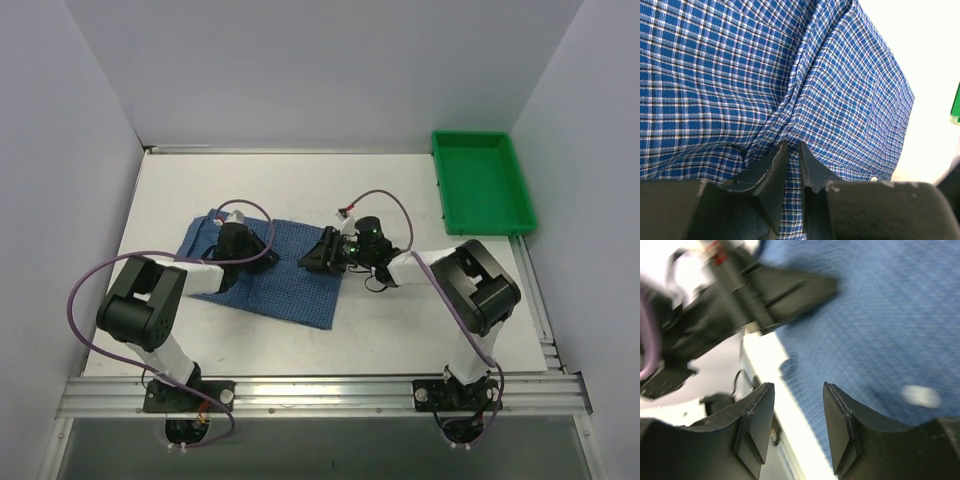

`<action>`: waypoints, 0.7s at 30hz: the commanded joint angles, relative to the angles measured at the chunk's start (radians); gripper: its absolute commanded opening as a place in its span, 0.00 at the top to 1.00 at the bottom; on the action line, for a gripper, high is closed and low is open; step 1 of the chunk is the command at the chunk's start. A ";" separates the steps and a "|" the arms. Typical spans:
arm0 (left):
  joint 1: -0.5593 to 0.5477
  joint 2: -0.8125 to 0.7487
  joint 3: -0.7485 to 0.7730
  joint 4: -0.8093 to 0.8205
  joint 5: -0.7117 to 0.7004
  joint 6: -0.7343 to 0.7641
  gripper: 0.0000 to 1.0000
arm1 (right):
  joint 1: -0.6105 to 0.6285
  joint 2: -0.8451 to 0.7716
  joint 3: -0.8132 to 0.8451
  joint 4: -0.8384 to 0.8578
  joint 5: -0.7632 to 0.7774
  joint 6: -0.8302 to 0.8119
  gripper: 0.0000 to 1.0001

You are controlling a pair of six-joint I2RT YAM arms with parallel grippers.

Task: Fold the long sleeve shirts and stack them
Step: Fold the shirt

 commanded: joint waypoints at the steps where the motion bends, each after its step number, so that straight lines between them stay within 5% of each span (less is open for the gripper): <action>1: 0.004 0.023 -0.021 -0.043 -0.022 0.019 0.74 | 0.084 -0.049 0.067 -0.007 -0.012 -0.006 0.56; 13: 0.010 0.058 -0.006 -0.040 -0.036 0.054 0.74 | 0.154 0.278 0.103 0.144 0.005 0.042 0.56; 21: 0.016 0.057 0.011 -0.040 -0.042 0.056 0.74 | 0.164 0.119 -0.041 0.046 -0.032 -0.033 0.57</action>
